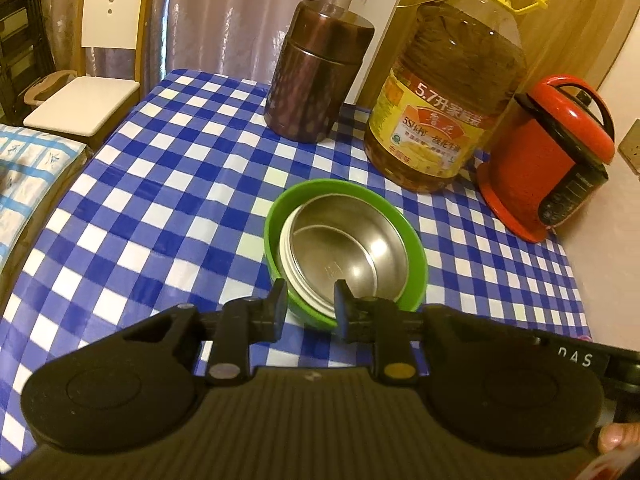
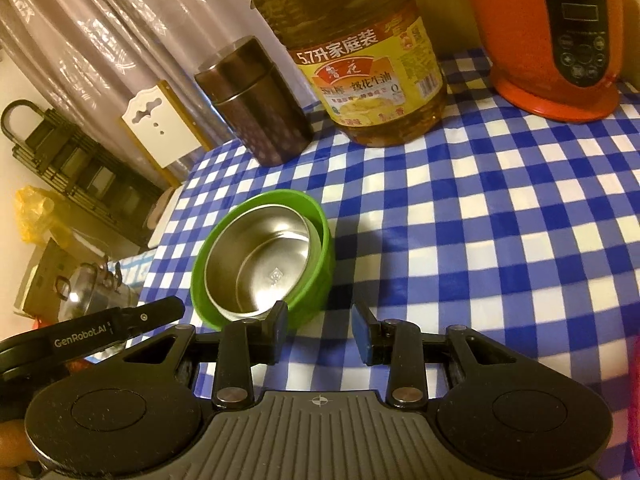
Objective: Organize plates and bowls
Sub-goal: 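Open both tools and pull them back from the nested bowls, then close the left tool on the green bowl rim while the right tool grips it too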
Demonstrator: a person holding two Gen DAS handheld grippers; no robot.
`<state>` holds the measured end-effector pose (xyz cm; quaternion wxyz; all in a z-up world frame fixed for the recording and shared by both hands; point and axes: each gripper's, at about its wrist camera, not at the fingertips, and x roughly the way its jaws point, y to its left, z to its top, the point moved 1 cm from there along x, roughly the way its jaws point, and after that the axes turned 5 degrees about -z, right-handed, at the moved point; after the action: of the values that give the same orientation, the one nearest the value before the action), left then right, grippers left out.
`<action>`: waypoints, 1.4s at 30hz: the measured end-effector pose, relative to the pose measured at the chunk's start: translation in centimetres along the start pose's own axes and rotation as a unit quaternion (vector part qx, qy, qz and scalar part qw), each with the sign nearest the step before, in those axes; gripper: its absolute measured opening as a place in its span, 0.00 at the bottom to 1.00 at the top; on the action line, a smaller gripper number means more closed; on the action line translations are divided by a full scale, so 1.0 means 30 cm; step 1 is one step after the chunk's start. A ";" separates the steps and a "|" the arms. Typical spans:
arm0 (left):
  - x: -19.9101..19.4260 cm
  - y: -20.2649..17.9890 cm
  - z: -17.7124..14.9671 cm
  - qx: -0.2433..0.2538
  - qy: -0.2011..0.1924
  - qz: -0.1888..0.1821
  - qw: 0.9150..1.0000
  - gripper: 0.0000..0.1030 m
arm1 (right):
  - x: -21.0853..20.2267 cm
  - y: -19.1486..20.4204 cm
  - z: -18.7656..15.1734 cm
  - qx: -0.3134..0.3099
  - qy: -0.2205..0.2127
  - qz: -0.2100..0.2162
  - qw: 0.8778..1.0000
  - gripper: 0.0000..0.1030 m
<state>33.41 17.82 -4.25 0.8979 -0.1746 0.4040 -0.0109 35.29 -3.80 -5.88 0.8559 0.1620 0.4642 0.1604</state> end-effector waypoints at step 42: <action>0.181 0.130 0.006 -0.132 -0.070 -0.038 0.988 0.39 | 0.187 -0.050 0.043 0.070 -0.039 0.055 0.995 0.49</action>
<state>36.73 20.68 -9.32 0.8919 -0.3074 0.3309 0.0213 39.47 -2.92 -10.01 0.8498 0.2529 0.4309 0.1680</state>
